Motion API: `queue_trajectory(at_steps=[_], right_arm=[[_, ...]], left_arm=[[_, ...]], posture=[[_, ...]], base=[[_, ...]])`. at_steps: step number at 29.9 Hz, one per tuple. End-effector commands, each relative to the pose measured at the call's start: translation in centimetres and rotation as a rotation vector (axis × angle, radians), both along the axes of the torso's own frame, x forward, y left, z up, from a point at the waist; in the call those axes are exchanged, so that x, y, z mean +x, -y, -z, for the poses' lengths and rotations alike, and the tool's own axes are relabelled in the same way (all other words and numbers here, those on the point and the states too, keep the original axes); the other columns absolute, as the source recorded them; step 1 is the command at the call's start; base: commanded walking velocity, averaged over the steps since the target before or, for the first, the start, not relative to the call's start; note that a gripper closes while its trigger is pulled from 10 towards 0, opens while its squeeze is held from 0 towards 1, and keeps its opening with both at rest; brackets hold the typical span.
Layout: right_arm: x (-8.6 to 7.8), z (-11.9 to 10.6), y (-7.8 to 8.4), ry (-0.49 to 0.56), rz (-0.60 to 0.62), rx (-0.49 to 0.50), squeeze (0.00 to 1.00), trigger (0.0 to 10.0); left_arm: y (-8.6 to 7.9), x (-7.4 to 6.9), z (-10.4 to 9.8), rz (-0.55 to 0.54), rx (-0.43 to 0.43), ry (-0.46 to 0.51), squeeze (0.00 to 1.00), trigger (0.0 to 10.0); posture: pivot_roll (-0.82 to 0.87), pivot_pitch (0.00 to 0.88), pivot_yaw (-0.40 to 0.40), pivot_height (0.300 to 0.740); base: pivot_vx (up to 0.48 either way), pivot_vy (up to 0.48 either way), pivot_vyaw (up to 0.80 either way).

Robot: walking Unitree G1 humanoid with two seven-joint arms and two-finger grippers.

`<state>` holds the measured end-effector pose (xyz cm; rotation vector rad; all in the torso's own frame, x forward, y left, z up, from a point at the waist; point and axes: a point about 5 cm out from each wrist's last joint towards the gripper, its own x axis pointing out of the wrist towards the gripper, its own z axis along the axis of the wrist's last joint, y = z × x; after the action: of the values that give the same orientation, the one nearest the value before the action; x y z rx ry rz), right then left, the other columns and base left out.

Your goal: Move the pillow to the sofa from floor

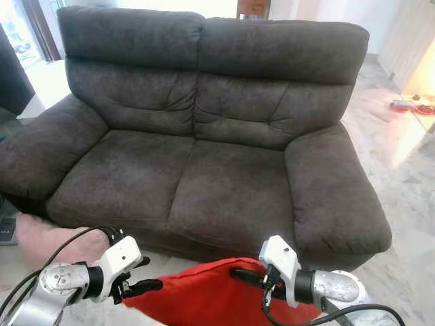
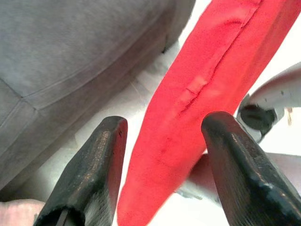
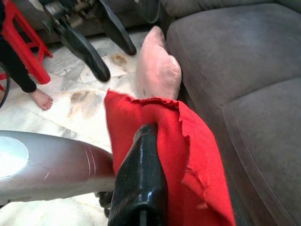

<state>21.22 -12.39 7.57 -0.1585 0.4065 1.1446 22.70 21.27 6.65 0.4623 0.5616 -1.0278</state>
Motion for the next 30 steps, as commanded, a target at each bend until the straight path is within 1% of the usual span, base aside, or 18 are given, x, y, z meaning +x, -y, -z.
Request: queue_trajectory(at_steps=[1,5,9,13,14,16,18,23,24,26,27,28,30], right_arm=[[0.3,-2.4,-1.0,0.09,-0.058,0.074,0.0,10.0],[0.0,-2.7,-1.4,0.082,-0.096,0.077,0.0,10.0],[-0.1,-2.8,-1.6,0.083,-0.111,0.076,0.0,10.0],[0.0,-3.0,-1.9,0.088,-0.117,0.083,0.0,10.0],[0.0,-3.0,-1.9,0.088,-0.117,0.083,0.0,10.0],[-0.1,-3.2,-2.2,0.088,-0.128,0.088,0.0,10.0],[-0.2,-3.2,-2.2,0.087,-0.132,0.088,0.0,10.0],[-0.3,-3.2,-2.2,0.088,-0.136,0.089,0.0,10.0],[-0.2,-3.2,-2.3,0.087,-0.136,0.089,0.0,10.0],[-0.2,-3.2,-2.3,0.088,-0.136,0.088,0.0,10.0],[-0.2,-3.2,-2.3,0.088,-0.136,0.088,0.0,10.0],[-0.2,-3.2,-2.3,0.088,-0.136,0.088,0.0,10.0],[-0.2,-3.3,-2.3,0.087,-0.137,0.089,0.0,10.0]], left_arm=[[0.3,0.1,0.1,0.036,0.013,-0.001,0.0,10.0],[0.9,0.0,0.4,0.085,0.006,-0.012,0.0,10.0],[1.2,0.1,0.5,0.113,0.016,-0.01,0.0,10.0],[1.2,0.4,0.7,0.149,0.07,0.029,0.0,10.0],[1.2,0.4,0.7,0.149,0.07,0.029,0.0,10.0],[0.9,0.6,1.1,0.177,0.128,0.056,0.0,10.0],[0.8,0.8,1.2,0.178,0.146,0.069,0.0,10.0],[1.0,1.3,1.0,0.164,0.127,0.105,0.0,10.0],[1.1,1.5,0.9,0.167,0.126,0.125,0.0,10.0],[1.2,1.7,0.9,0.159,0.105,0.128,0.0,10.0],[1.2,1.8,0.8,0.159,0.095,0.127,0.9,10.0],[1.2,1.8,0.7,0.16,0.086,0.123,1.0,10.0],[1.2,1.9,0.7,0.159,0.075,0.123,1.0,10.0]], posture=[[0.11,0.0,-0.036,0.74],[0.1,0.0,-0.04,0.74],[0.1,0.0,-0.041,0.74],[0.1,0.0,-0.039,0.74],[0.1,0.0,-0.039,0.74],[0.1,0.0,-0.038,0.74],[0.1,0.0,-0.037,0.74],[0.1,0.0,-0.038,0.74],[0.1,0.0,-0.037,0.74],[0.1,0.0,-0.037,0.74],[0.1,0.0,-0.037,0.74],[0.1,0.0,-0.036,0.74],[0.1,0.0,-0.036,0.74]], base=[[0.0,0.0,0.0],[0.0,0.0,0.0],[0.0,0.0,0.0],[0.0,0.0,0.0],[0.0,0.0,0.0],[0.0,0.0,0.0],[0.0,0.0,0.0],[0.0,0.0,0.0],[0.0,0.0,0.0],[0.0,0.0,0.0],[0.0,0.0,0.0],[0.0,0.0,0.0],[0.0,0.0,0.0]])
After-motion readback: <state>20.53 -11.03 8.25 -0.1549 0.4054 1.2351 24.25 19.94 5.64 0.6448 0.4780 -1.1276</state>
